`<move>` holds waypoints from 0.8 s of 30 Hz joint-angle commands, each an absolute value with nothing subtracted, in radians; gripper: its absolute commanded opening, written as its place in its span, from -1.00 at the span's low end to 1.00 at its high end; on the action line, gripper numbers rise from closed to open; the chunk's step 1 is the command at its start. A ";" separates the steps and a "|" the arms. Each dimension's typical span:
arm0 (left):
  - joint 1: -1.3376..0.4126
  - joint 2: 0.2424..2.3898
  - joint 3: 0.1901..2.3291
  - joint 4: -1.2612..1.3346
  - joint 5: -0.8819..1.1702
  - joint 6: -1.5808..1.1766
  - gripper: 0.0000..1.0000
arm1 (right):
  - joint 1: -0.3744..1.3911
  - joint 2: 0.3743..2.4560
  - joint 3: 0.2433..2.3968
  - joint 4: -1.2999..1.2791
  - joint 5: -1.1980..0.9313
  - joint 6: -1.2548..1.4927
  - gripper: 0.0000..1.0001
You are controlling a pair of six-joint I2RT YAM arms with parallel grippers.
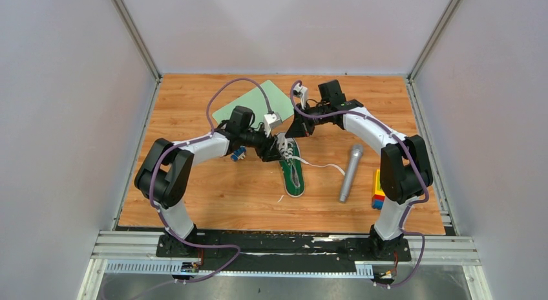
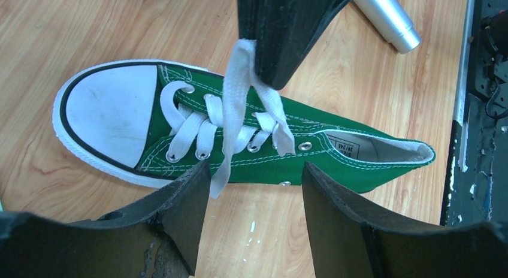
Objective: Tie the shoes
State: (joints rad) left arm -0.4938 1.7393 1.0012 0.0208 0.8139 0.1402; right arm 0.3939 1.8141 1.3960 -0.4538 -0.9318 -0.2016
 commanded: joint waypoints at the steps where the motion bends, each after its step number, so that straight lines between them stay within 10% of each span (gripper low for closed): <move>1: -0.512 1.757 1.010 0.082 0.845 0.138 0.28 | 0.388 1.815 1.429 -0.411 -0.928 -0.175 -1.00; 24: -0.532 1.844 1.004 0.293 0.865 -0.169 -0.39 | 0.362 1.778 1.386 -0.404 -0.901 -0.163 -1.00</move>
State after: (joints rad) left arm -0.5343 1.8198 1.0031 0.2161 0.8402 -0.1062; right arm 0.3649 1.8141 1.3926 -0.4427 -0.8997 -0.1791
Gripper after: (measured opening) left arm 0.335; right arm 0.010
